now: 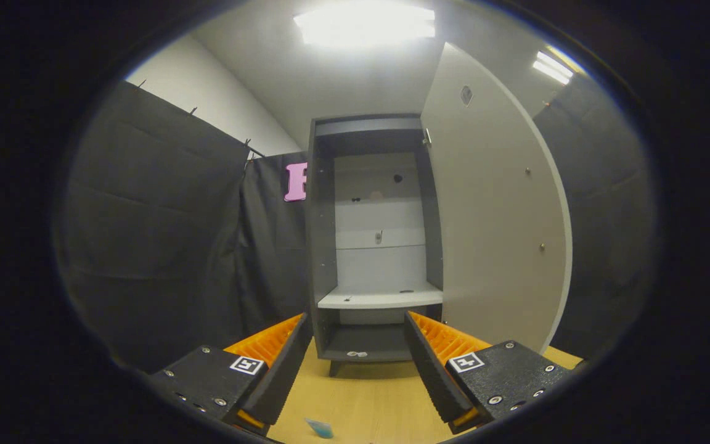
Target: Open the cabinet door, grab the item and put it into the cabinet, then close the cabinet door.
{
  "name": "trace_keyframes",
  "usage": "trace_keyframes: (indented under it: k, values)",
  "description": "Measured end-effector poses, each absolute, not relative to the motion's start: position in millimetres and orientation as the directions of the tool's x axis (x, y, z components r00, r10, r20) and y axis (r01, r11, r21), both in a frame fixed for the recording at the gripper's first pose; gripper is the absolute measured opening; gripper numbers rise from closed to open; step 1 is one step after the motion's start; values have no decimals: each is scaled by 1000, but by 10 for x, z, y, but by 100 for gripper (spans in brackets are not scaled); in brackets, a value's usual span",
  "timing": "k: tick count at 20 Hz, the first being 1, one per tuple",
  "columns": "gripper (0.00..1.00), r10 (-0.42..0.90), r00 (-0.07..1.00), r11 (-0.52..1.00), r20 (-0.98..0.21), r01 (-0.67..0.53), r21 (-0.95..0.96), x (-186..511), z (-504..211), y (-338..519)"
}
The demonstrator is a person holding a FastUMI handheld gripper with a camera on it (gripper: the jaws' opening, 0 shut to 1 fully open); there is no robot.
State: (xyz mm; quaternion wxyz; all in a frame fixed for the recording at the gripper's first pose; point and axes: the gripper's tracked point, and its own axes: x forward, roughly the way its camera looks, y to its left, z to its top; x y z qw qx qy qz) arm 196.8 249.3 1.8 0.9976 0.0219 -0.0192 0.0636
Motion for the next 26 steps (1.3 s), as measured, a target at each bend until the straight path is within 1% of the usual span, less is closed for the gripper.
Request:
trace_keyframes:
  k: [3,7,11,14,19,24,26]
  values:
    - [93,138,990,989,-26,-136,65,2043,-408,2625]
    - [93,135,987,987,-87,-126,99,2099,-903,2842]
    - [93,149,979,988,-137,-141,68,2057,-1402,3082]
    - [93,144,968,989,-204,-135,55,2038,-1833,3173]
    - [93,105,935,994,-340,-93,53,2064,-2520,3176]
    - [90,96,898,995,-430,-85,44,2067,-2949,3231]
    - [87,89,881,996,-464,-76,47,2087,-3100,3246]
